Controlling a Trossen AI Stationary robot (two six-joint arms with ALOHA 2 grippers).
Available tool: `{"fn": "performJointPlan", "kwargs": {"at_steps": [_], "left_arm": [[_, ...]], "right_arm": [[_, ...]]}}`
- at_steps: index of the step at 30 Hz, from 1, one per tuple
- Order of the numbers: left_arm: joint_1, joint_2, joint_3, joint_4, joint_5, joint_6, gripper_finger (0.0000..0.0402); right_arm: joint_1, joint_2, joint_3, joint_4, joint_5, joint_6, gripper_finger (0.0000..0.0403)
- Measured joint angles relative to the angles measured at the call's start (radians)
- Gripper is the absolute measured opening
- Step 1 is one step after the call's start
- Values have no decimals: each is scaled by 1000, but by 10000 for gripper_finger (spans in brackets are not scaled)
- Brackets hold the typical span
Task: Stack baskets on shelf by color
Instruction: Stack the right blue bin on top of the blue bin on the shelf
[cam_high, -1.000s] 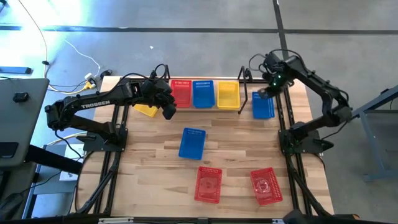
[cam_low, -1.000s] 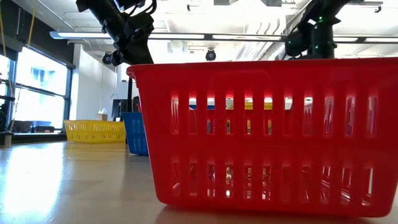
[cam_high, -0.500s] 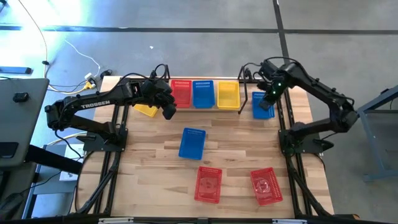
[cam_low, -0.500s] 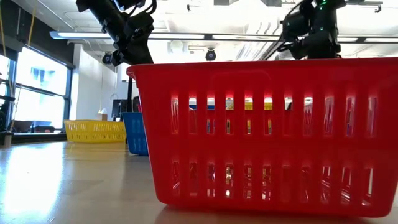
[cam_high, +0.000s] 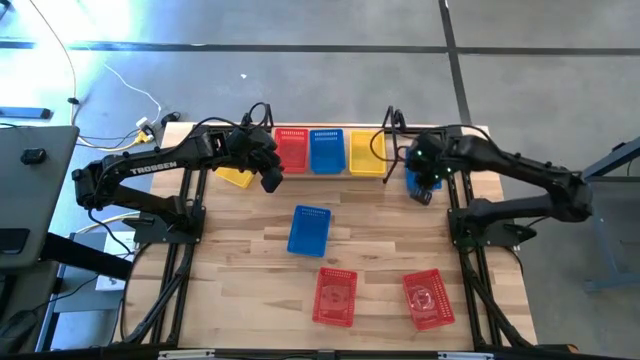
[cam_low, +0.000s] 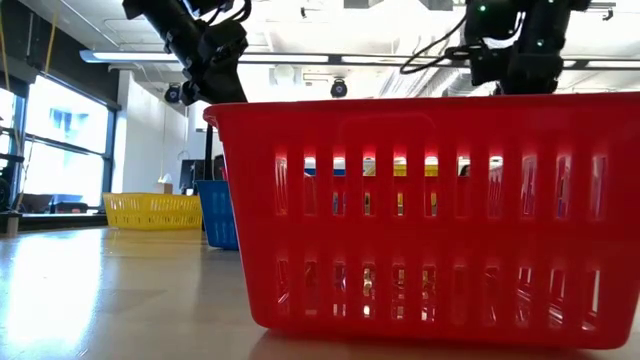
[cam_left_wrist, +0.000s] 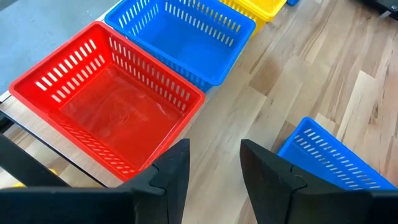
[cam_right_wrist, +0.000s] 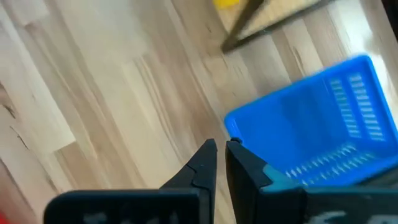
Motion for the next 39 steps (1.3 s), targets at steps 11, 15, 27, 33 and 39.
{"fn": "performJointPlan", "kwargs": {"at_steps": [11, 15, 27, 33, 39], "left_arm": [[0, 0, 0, 1, -1, 1, 131], [0, 0, 0, 1, -1, 0, 131], [0, 0, 0, 1, -13, 1, 131], [0, 0, 0, 2, -40, 18, 131], [0, 0, 0, 2, -42, 19, 131]], "right_arm": [[57, -23, -144, 126, 13, -101, 21], [57, -23, -182, 173, 14, -109, 21], [48, -15, -194, 175, 71, -84, 18], [48, 1, -193, 175, 110, -66, 25], [48, 80, -193, 174, 126, -62, 82]]}}
